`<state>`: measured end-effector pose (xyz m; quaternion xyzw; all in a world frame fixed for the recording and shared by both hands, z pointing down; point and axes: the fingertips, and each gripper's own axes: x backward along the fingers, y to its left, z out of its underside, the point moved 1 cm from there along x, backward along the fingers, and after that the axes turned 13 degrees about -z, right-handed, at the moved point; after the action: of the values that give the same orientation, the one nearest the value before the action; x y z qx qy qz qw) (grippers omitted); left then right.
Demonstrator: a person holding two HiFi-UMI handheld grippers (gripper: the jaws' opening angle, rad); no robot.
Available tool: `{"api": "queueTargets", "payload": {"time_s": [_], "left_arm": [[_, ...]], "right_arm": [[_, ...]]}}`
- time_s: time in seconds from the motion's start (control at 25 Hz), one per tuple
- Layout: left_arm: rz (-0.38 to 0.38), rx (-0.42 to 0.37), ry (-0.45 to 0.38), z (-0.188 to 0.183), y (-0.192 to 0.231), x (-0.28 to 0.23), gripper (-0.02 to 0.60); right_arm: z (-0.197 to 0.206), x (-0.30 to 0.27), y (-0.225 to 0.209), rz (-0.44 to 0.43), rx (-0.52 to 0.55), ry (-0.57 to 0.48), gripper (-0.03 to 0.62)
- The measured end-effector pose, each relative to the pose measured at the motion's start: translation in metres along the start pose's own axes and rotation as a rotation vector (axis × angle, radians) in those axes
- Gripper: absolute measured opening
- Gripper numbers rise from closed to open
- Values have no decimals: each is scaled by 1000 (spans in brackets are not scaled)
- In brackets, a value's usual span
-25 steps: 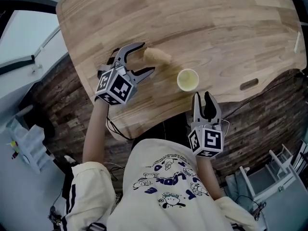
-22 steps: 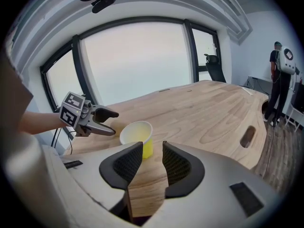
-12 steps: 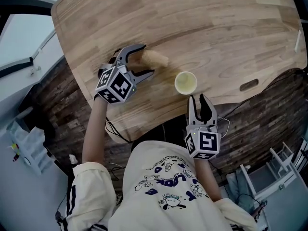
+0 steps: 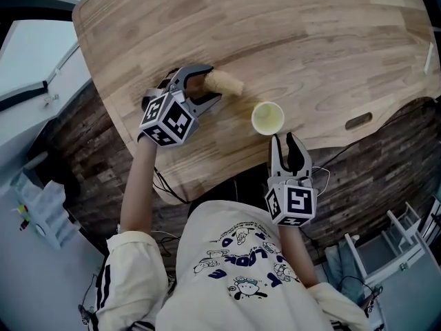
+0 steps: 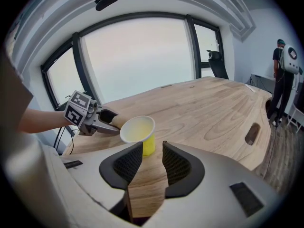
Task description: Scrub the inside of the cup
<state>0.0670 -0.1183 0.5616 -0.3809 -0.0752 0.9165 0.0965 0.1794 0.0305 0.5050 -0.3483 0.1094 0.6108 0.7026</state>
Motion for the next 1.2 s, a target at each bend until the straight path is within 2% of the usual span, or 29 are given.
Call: {"api": "queueTargets", "payload": {"time_s": [0.36,0.48,0.68,0.96,1.2], "left_arm": [[-11,7,20,2,-3,3,212],[-19,43,27,1,-4,5,198],[-18,148,12,-6,-8,13,193],[-21,168,39,-8,-21,19,192],[-36,212,60,-6,-30,19,189]], "right_arm": [[0,1,-1,12,10,0,110],[0,2,-1,13,18,-1,110],[0,2,-1,14,62,9,110],[3,0,1,1,84,11,112],[10,-10,12,-61,101,29,190]]}}
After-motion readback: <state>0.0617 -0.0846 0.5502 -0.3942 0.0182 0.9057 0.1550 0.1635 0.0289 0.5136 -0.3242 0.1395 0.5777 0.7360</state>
